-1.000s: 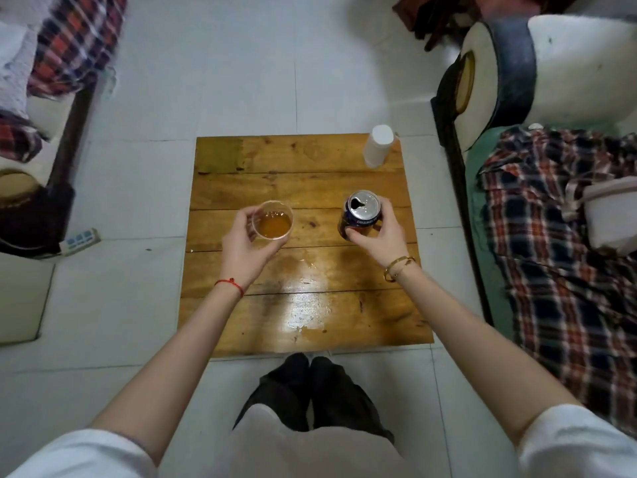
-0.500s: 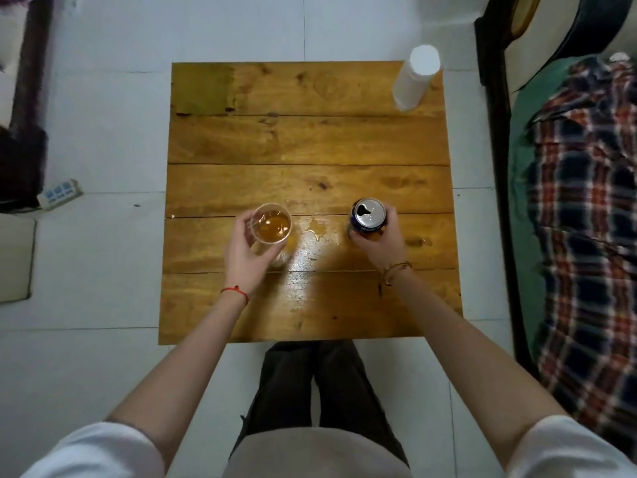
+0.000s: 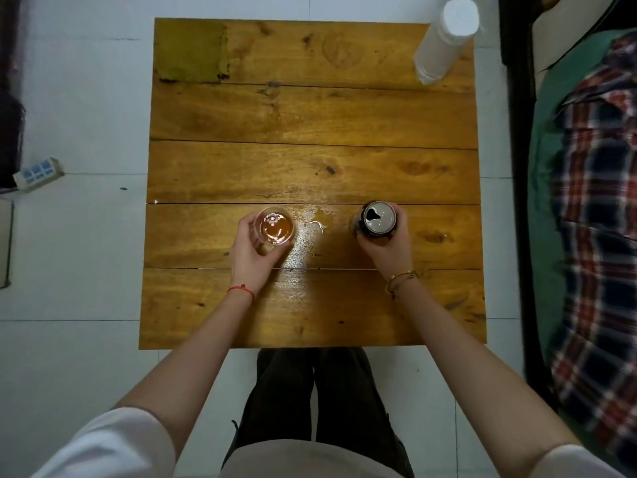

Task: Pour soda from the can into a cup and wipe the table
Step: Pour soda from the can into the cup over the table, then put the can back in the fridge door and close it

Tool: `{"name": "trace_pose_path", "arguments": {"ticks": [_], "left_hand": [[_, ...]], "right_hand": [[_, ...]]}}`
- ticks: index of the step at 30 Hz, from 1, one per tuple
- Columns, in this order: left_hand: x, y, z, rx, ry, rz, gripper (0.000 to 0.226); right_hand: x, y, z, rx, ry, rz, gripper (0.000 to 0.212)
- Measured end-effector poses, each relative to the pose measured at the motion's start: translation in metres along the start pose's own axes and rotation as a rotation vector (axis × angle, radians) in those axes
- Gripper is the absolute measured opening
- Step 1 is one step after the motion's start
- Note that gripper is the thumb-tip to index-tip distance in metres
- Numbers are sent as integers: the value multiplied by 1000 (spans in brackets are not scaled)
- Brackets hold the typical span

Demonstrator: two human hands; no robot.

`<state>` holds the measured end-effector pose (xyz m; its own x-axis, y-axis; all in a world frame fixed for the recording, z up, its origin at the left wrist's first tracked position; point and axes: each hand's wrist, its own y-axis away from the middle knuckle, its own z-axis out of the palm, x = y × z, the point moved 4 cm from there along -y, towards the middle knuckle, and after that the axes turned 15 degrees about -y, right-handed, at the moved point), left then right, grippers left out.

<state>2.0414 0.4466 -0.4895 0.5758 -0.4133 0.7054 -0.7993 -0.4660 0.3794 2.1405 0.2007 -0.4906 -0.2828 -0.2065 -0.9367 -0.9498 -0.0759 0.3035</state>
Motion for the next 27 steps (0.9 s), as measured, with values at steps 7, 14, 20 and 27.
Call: {"name": "trace_pose_path", "arguments": {"ticks": [7,14,20,27], "left_hand": [[-4,-2,11,-3,34,10,74],[-15,-2,15,-21,14,-5,91],[-29,21,18,14,-6,-182,79],[-9,55,24,-182,43,-438,7]], "right_hand": [[9,2,-2,-3,12,3,66],[12,7,-4,38,28,16,83],[-2,12,-8,65,66,45,73],[-58,34,-19,23,20,88,71]]}}
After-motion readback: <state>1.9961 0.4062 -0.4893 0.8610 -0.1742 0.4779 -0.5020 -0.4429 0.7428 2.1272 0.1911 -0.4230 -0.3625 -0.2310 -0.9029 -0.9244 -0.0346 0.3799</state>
